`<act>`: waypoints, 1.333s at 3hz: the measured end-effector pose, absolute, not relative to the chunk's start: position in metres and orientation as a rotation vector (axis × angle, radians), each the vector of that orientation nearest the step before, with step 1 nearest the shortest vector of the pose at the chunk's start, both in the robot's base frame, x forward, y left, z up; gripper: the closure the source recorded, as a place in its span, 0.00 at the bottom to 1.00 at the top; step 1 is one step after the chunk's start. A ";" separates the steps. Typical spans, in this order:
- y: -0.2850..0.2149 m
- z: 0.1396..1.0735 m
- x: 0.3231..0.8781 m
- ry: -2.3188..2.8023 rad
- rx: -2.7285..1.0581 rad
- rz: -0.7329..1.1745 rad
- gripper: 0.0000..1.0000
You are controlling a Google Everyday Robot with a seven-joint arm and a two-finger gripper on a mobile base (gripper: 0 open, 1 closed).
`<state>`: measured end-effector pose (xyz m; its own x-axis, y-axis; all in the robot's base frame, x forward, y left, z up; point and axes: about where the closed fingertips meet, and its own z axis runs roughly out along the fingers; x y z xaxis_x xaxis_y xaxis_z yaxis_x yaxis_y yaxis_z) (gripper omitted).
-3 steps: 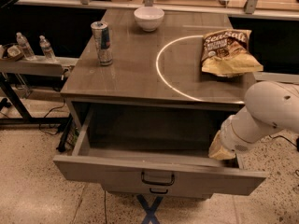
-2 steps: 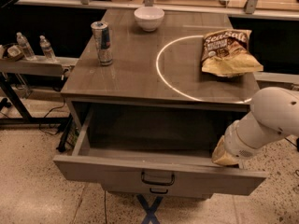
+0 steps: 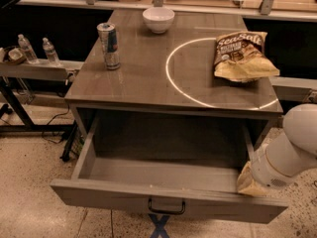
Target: Open top drawer
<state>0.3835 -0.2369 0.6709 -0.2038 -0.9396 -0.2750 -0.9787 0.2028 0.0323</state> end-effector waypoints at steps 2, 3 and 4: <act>-0.248 0.668 0.330 2.335 -1.900 0.370 1.00; -0.245 0.684 0.332 2.288 -1.908 0.354 1.00; -0.237 0.710 0.357 2.226 -1.879 0.319 1.00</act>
Offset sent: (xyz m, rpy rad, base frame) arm -0.0839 -0.0189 -0.0061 -0.0371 0.1538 0.0268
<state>0.3565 -0.2367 0.7102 -0.1646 -0.9404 -0.2975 -0.9861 0.1635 0.0288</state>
